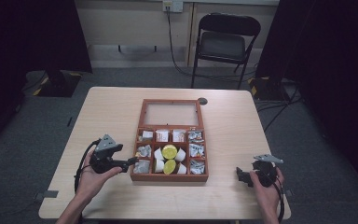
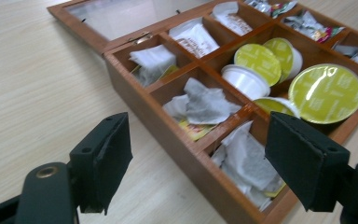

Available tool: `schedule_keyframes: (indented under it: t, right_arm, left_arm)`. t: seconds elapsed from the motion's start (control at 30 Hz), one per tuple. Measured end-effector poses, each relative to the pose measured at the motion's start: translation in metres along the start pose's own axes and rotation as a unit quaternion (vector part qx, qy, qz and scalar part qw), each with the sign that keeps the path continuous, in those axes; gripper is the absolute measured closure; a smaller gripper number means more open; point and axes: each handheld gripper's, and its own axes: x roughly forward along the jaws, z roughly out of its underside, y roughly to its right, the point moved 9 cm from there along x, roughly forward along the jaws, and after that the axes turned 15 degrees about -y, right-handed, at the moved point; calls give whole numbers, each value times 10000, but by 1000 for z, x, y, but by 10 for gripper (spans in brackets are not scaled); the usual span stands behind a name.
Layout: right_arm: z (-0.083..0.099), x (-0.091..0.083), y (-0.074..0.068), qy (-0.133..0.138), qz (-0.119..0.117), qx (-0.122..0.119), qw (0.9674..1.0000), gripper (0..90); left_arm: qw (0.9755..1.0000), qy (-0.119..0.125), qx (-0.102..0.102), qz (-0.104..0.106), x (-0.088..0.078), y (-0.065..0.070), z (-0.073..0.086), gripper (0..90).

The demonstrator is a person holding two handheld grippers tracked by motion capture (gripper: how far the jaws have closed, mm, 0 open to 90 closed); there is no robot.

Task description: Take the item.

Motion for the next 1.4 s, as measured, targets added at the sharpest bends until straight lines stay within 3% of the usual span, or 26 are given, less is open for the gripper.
schedule_keyframes:
  t: [0.1,0.47,0.8,0.93,1.1,1.4]
  right_arm:
    - [0,0,0,-3,-1,1,10000,0]
    - [0,0,0,0,-2,-3,10000,0]
    - [0,0,0,0,1,1,10000,0]
    - [0,0,0,-1,2,1,10000,0]
    - [0,0,0,0,4,0,10000,0]
    - [0,0,0,0,8,0,10000,0]
  left_arm:
    - [9998,132,5,142,1,7,-11,231]
    - [9993,87,261,259,11,28,-31,260]
    - [9984,79,387,416,25,43,-39,271]
    - [9974,33,456,558,31,52,-44,254]
    - [9944,-69,726,766,40,69,-52,277]
    - [9925,-235,688,986,56,78,-49,294]
